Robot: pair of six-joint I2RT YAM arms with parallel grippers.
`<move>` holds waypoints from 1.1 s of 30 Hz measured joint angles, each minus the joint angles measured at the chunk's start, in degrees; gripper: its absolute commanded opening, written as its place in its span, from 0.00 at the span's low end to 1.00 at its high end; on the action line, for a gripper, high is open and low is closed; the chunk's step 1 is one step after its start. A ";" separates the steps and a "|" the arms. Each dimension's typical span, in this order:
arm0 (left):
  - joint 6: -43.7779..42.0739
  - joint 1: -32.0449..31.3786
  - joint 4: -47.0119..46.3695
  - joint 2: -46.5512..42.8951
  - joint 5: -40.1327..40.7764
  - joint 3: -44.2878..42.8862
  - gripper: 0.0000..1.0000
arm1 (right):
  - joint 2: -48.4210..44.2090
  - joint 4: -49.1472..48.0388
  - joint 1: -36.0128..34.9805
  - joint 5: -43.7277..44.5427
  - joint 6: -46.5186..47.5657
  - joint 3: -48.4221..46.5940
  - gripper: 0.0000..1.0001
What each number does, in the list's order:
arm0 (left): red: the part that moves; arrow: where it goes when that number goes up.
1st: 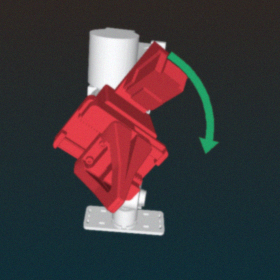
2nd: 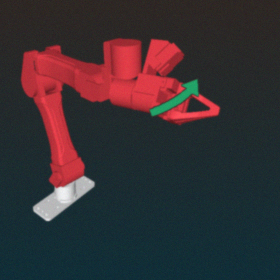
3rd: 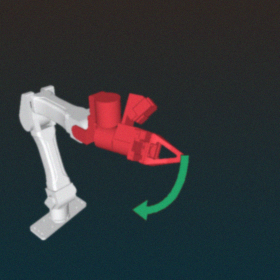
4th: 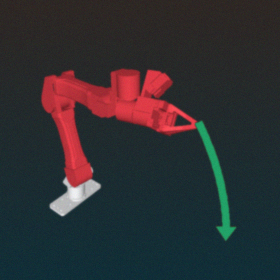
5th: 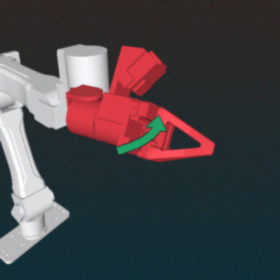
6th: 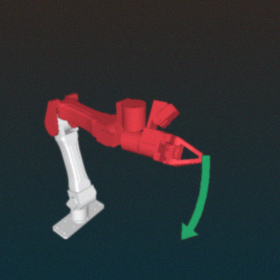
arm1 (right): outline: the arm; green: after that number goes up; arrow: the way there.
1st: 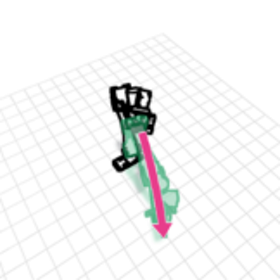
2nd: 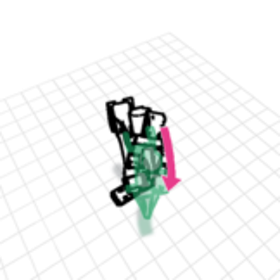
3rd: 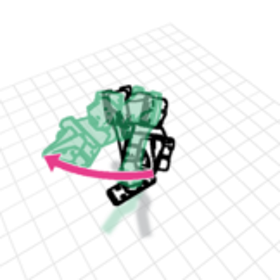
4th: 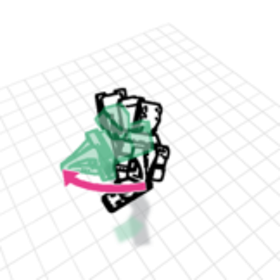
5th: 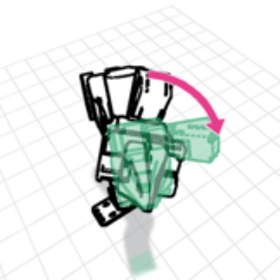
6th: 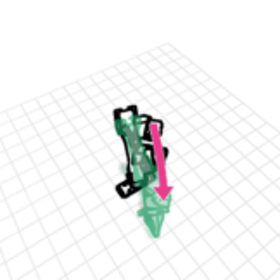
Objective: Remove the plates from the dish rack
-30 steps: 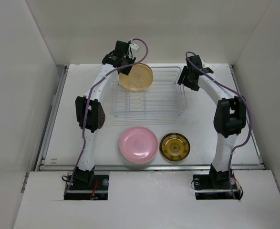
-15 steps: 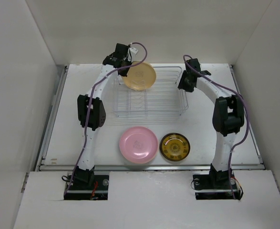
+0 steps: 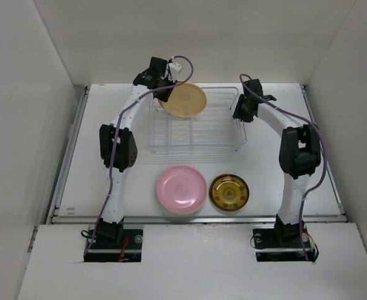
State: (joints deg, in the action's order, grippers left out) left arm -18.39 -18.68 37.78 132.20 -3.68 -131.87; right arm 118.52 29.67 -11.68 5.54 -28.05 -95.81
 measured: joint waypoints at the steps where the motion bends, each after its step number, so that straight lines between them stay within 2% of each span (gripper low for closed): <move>1: 0.00 -0.04 -0.04 -0.02 -0.44 0.22 0.30 | -0.02 -0.15 0.00 -0.02 0.02 0.09 0.41; 7: 0.50 -0.04 -2.27 -0.02 -1.77 1.38 0.31 | -0.09 -0.39 0.00 -0.04 0.59 0.20 0.41; 8: 0.72 0.00 -2.71 -0.02 -2.10 1.53 0.29 | -0.09 -0.42 0.00 -0.09 0.72 0.20 0.41; 9: 0.94 0.07 -3.19 -0.02 -2.23 1.73 0.21 | -0.09 -0.42 0.00 -0.09 0.87 0.20 0.41; 13: 1.44 0.44 -4.20 0.07 -3.06 2.03 0.00 | -0.09 -0.44 0.00 -0.22 1.42 0.20 0.41; 26: 3.43 1.33 -4.55 -0.31 -6.23 2.12 0.00 | -0.09 -0.46 0.00 -0.24 1.75 0.20 0.41; 33: 3.89 1.92 -2.16 -2.54 -8.90 -0.98 0.00 | -0.09 -0.66 0.00 -0.24 1.75 0.37 0.41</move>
State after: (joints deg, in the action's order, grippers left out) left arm -14.50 -16.75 35.62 129.67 -12.58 -132.86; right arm 118.43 29.02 -11.68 5.30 -26.30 -95.44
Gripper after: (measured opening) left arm 0.059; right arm 0.414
